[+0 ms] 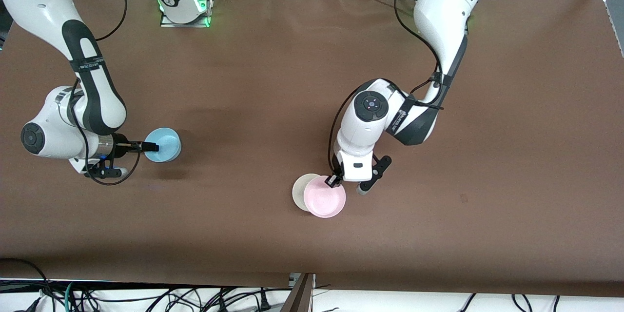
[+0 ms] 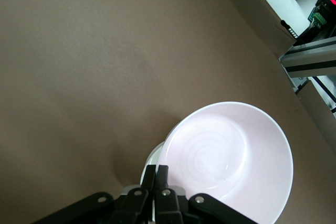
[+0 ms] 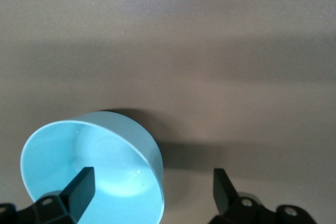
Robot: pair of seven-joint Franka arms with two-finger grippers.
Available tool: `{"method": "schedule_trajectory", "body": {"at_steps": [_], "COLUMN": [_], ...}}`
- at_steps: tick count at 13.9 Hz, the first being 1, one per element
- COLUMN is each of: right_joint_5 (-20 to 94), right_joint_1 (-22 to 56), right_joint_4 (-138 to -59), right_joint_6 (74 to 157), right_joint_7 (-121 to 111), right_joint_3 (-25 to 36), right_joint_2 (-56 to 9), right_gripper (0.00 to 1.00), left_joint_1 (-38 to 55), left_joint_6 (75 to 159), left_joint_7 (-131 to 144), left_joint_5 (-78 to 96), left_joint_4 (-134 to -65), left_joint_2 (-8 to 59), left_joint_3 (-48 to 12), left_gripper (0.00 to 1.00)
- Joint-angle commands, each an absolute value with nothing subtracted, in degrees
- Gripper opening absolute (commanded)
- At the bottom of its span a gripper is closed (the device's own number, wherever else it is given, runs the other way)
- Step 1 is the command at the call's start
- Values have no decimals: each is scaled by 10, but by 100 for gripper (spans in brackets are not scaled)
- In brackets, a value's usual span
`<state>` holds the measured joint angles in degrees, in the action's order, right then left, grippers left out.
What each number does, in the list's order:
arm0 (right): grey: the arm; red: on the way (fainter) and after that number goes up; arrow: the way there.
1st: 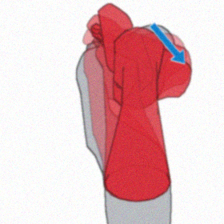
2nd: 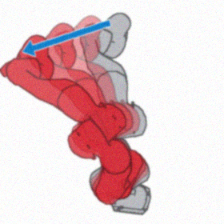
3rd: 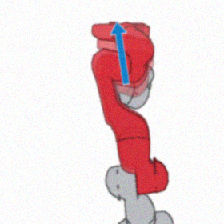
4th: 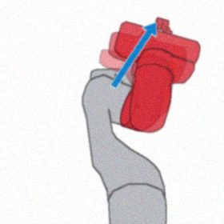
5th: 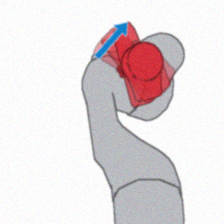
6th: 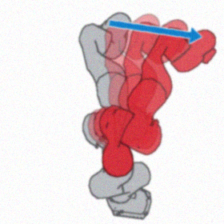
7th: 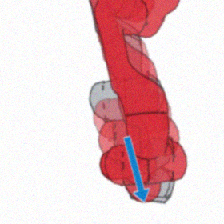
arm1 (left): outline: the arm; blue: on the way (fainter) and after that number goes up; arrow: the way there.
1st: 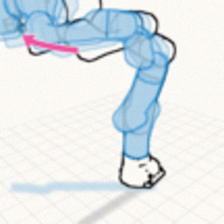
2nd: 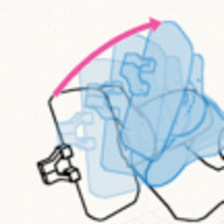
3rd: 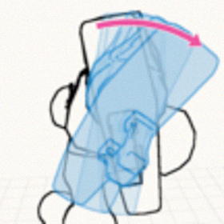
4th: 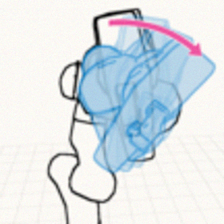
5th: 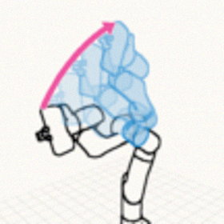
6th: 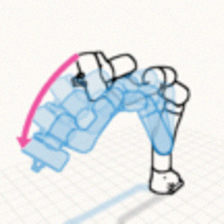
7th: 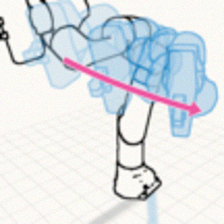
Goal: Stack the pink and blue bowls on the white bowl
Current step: 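Lower the pink bowl into the white bowl with the left gripper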
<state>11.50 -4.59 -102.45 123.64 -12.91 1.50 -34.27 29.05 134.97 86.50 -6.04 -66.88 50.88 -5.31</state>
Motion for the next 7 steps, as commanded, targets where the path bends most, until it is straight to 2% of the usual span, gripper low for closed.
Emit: {"method": "schedule_trajectory", "body": {"at_steps": [1, 2, 7], "right_joint_5": [131, 131, 131], "right_joint_1": [-52, -52, -52], "right_joint_4": [-1034, -1034, -1034], "right_joint_6": [1249, 1251, 1251], "right_joint_7": [-146, -146, -146], "right_joint_3": [10, 10, 10], "right_joint_2": [-341, -342, -342], "right_gripper": [98, 96, 67], "left_joint_1": [308, 310, 323], "left_joint_6": [1339, 1339, 1339], "left_joint_7": [891, 896, 917], "left_joint_5": [-74, -74, -73], "left_joint_4": [-626, -626, -637], "left_joint_2": [538, 540, 540], "left_joint_3": [-43, -44, -44], "left_gripper": [0, 0, 0]}}
